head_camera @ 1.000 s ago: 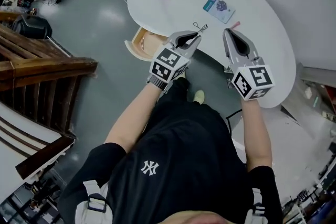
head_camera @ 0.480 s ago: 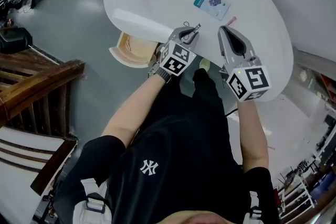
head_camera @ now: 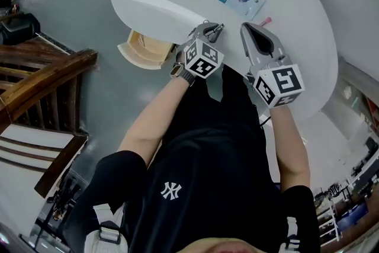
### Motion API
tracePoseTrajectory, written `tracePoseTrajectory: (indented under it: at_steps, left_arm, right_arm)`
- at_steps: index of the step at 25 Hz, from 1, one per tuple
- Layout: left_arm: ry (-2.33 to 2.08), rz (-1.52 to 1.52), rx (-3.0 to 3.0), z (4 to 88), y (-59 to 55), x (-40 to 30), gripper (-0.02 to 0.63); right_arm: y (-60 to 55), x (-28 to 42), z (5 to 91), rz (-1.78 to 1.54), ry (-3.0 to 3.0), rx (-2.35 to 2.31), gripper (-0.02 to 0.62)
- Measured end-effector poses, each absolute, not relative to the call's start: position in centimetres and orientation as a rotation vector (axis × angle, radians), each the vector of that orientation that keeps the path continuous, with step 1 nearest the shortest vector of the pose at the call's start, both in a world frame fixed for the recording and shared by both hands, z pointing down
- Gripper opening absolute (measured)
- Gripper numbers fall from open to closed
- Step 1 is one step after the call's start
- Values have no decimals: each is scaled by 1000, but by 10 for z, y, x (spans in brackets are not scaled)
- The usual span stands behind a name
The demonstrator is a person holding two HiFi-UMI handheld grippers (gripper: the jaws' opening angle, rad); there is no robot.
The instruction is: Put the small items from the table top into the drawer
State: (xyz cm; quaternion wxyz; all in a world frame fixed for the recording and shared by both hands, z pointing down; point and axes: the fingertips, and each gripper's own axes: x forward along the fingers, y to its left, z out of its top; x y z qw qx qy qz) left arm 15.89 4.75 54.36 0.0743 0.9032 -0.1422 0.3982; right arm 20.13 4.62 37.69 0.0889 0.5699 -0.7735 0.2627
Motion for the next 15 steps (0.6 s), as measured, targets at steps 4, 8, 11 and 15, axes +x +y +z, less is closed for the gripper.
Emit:
tracePoseTrajectory:
  at_steps: [4, 8, 11, 15]
  left_arm:
    - [-456, 1234, 2669, 558, 46, 161, 54]
    - [-452, 1272, 2651, 569, 49, 162, 52]
    - [-453, 1314, 2651, 577, 48, 163, 38]
    - [-472, 1329, 2665, 577, 44, 165, 20]
  right_arm:
    - [40, 196, 407, 812, -2312, 1612, 26]
    - [36, 194, 423, 838, -2311, 1584, 26]
    - [33, 197, 425, 848, -2302, 1585, 26]
    - [35, 201, 424, 849, -2286, 1590, 26]
